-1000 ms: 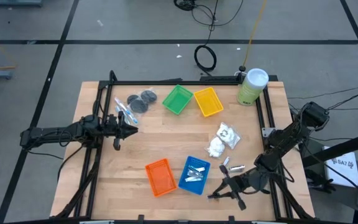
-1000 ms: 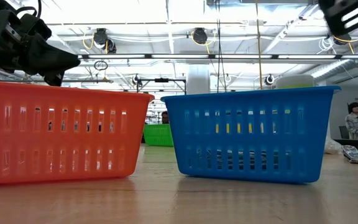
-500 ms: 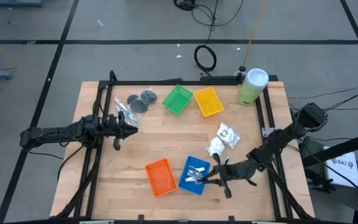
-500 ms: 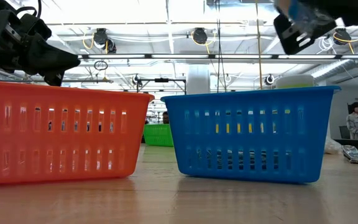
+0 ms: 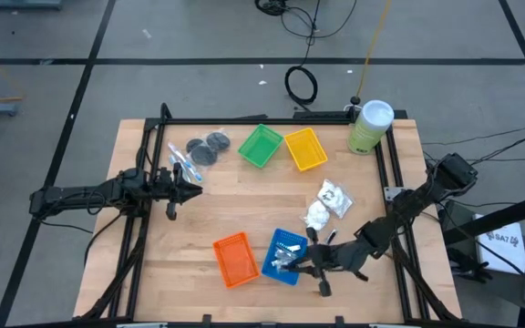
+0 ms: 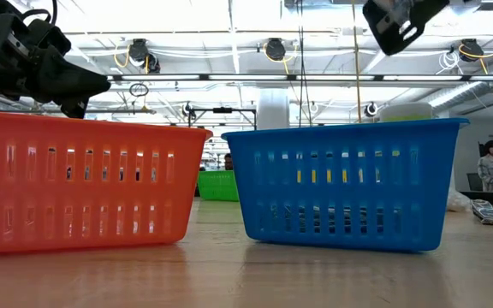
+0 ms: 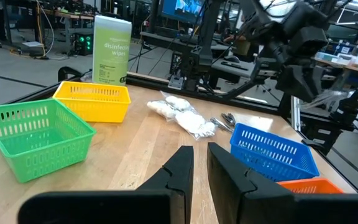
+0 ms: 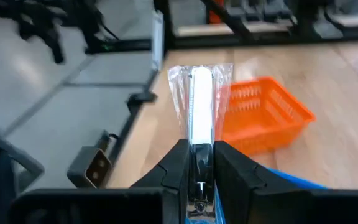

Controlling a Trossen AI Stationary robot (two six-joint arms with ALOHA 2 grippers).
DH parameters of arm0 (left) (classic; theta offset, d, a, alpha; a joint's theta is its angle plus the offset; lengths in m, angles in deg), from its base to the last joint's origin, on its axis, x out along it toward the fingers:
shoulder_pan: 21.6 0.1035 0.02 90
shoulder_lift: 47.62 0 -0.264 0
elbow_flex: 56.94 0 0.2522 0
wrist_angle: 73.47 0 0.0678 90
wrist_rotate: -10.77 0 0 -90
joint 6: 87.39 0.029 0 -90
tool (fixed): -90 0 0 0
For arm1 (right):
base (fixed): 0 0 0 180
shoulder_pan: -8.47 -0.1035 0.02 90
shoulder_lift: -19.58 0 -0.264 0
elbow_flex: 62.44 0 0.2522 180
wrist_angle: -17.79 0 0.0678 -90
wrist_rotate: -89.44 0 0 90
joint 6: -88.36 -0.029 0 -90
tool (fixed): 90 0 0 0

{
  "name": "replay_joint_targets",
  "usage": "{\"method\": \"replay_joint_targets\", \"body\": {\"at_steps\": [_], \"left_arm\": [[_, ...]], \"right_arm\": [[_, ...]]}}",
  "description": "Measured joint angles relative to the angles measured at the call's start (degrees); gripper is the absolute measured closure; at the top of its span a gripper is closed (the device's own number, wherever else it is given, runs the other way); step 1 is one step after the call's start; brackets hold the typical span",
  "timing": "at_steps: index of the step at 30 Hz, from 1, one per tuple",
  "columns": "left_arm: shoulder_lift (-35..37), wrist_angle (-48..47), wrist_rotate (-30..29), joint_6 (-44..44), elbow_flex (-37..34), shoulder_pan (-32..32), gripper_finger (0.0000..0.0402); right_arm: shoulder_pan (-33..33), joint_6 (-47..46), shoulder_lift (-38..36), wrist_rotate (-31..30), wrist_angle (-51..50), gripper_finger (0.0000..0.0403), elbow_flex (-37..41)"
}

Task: Pick & Place Travel size toiletries
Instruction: Put the silver nail cutter into the blue bin

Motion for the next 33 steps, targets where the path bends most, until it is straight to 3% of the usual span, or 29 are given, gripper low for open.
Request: {"method": "replay_joint_targets", "body": {"at_steps": [5, 12, 20, 33], "left_arm": [[0.02, 0.07, 0.0, 0.01, 0.02, -0.01, 0.0357], [0.02, 0.05, 0.0, 0.01, 0.01, -0.02, 0.0357], [0.02, 0.07, 0.0, 0.0, 0.02, 0.0, 0.0357], [0.01, 0.03, 0.0, 0.01, 0.02, -0.01, 0.0357]], "right_arm": [[0.14, -10.47, 0.21, -3.12, -13.78, 0.0353, -6.34], [0.85, -13.3, 5.78, -2.24, -10.08, 0.0353, -7.34], [2.4, -16.94, 12.84, 3.64, -6.86, 0.0353, -7.32], [2.0, -21.15, 13.51, 6.45, -9.63, 0.0353, -7.3]]}}
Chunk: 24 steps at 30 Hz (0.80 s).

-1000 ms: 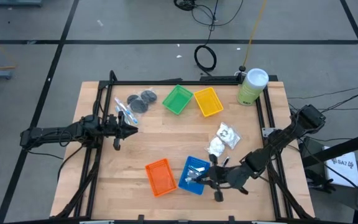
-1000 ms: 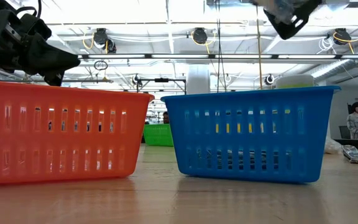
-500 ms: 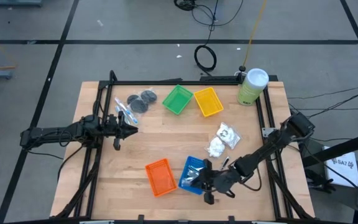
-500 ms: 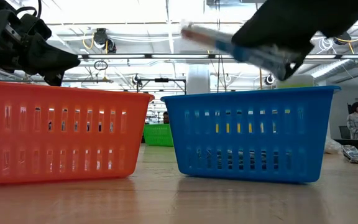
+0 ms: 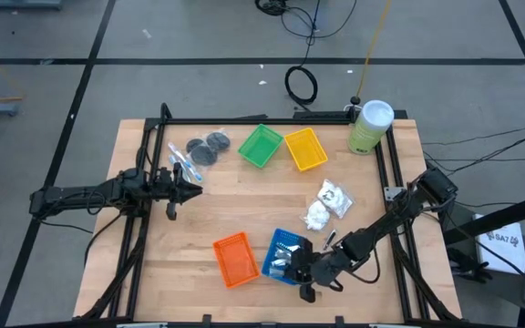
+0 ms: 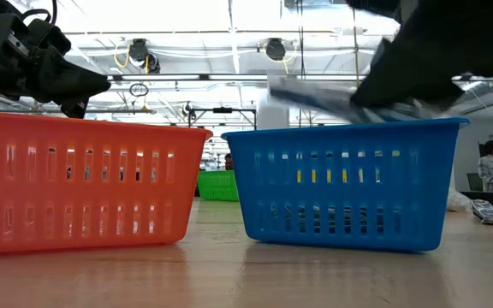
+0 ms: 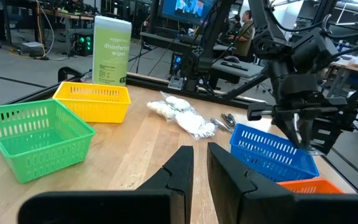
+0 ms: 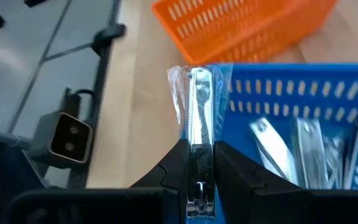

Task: Pick & Place Travel size toiletries
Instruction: Put the silver nail cutter into the blue bin

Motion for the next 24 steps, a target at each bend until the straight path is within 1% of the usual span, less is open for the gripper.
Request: {"method": "replay_joint_targets", "body": {"at_steps": [24], "left_arm": [[-0.01, 0.0, 0.0, 0.0, -0.01, -0.01, 0.0357]], "right_arm": [[0.66, 0.43, -0.02, -0.19, -0.21, 0.0353, 0.0]]}}
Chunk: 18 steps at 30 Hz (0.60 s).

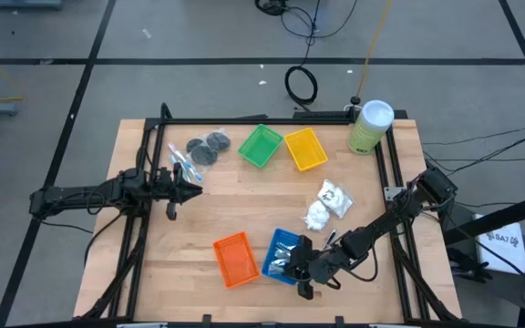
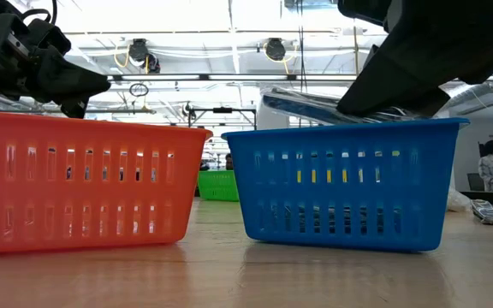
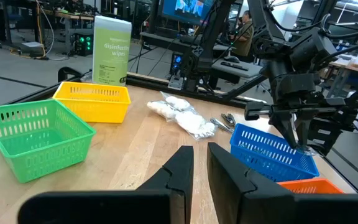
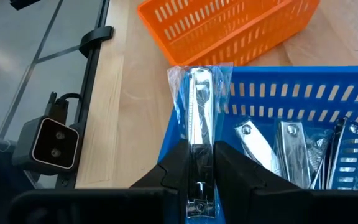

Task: Pick & Place Travel size toiletries
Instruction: Put the silver nail cutter into the blue bin

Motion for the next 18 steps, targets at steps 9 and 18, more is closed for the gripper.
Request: {"method": "replay_joint_targets", "body": {"at_steps": [9, 18], "left_arm": [[0.02, 0.0, 0.0, 0.01, -0.01, 0.02, 0.0357], [0.02, 0.0, 0.0, -0.01, -0.01, 0.02, 0.0357]], "right_arm": [[0.0, 0.02, 0.0, 0.0, -0.02, 0.0341, 0.0], [0.0, 0.02, 0.0, -0.02, -0.02, 0.0341, 0.0]]}}
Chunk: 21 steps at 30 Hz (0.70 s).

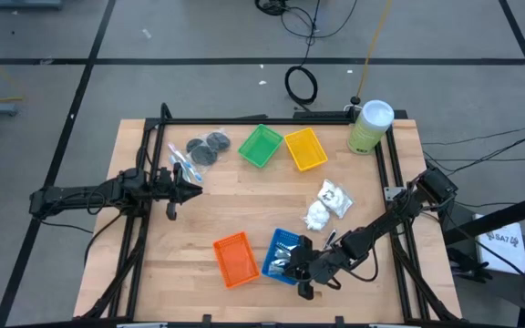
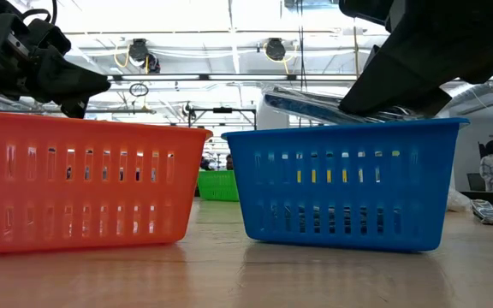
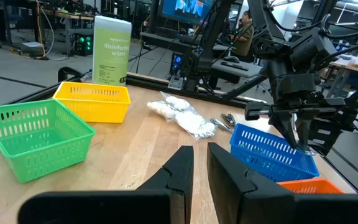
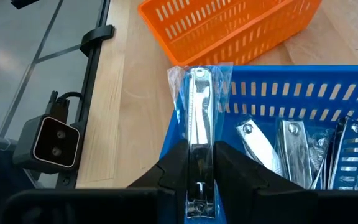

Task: Pick & Place Travel size toiletries
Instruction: Put the silver nail cutter into the blue bin

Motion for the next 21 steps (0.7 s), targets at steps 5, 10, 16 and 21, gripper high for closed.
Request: {"method": "replay_joint_targets", "body": {"at_steps": [5, 10, 16, 21], "left_arm": [[0.0, 0.0, 0.0, 0.02, 0.02, -0.02, 0.0357], [0.0, 0.0, 0.0, 0.02, 0.01, -0.01, 0.0357], [0.0, 0.0, 0.0, 0.01, 0.02, -0.01, 0.0357], [-0.01, 0.0, 0.0, 0.02, 0.0, 0.0, 0.0357]], "right_arm": [[0.0, 0.0, 0.0, 0.0, 0.0, 0.0331, 0.01], [0.0, 0.0, 0.0, 0.0, 0.0, 0.0329, 0.02], [0.0, 0.01, 0.0, 0.0, 0.0, 0.0328, 0.02], [0.0, 0.26, 0.0, 0.0, 0.0, 0.0328, 0.02]]}}
